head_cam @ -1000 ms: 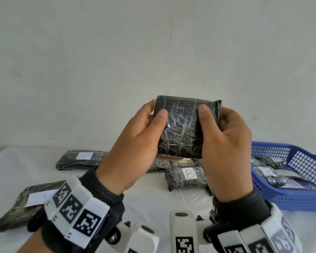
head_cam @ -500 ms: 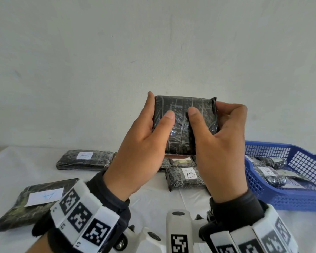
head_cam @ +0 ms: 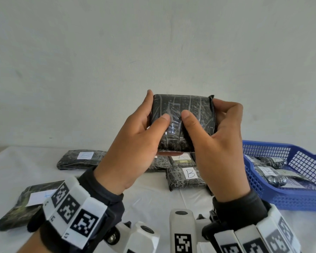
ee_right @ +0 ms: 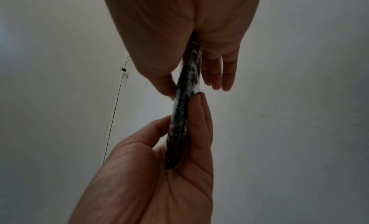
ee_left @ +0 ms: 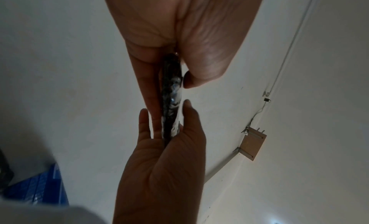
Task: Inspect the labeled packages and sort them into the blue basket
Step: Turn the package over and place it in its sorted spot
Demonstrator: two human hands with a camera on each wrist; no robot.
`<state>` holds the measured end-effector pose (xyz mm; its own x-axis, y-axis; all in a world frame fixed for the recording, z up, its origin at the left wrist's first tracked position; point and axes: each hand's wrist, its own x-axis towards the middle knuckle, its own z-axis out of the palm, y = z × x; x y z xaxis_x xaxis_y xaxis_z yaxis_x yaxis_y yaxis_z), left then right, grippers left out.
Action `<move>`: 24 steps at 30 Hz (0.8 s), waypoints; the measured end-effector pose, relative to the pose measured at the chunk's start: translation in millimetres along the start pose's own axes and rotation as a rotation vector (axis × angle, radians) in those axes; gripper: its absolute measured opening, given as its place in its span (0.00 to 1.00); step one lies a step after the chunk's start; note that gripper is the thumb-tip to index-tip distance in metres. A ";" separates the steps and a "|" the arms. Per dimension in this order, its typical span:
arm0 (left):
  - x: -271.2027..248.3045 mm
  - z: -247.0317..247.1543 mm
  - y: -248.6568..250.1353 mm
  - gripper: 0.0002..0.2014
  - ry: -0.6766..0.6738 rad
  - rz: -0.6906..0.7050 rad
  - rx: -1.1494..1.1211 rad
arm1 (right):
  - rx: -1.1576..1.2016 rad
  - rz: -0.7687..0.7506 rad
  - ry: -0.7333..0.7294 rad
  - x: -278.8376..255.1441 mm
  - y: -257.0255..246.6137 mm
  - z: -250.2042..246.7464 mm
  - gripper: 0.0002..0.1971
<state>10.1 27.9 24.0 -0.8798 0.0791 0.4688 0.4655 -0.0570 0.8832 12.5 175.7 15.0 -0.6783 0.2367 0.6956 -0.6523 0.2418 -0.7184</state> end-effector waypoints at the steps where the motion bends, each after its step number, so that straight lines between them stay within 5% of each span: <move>1: 0.5 0.0 -0.4 0.34 0.003 -0.021 -0.026 | 0.016 0.009 -0.006 0.4 0.4 0.0 0.19; 7: 4.5 -4.9 -2.8 0.36 0.021 -0.069 -0.101 | 0.147 0.038 -0.004 4.5 2.3 -4.1 0.08; 14: 0.7 -2.5 -1.9 0.32 0.024 -0.023 -0.133 | 0.107 0.059 -0.027 5.4 6.7 -1.8 0.19; 24: -1.2 -1.6 1.7 0.38 -0.025 0.007 -0.114 | 0.026 -0.046 -0.061 1.3 2.1 -3.6 0.27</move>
<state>11.8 26.0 25.0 -0.8734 0.1028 0.4760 0.4560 -0.1702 0.8736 11.4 179.9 14.5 -0.6663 0.1681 0.7265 -0.6911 0.2268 -0.6863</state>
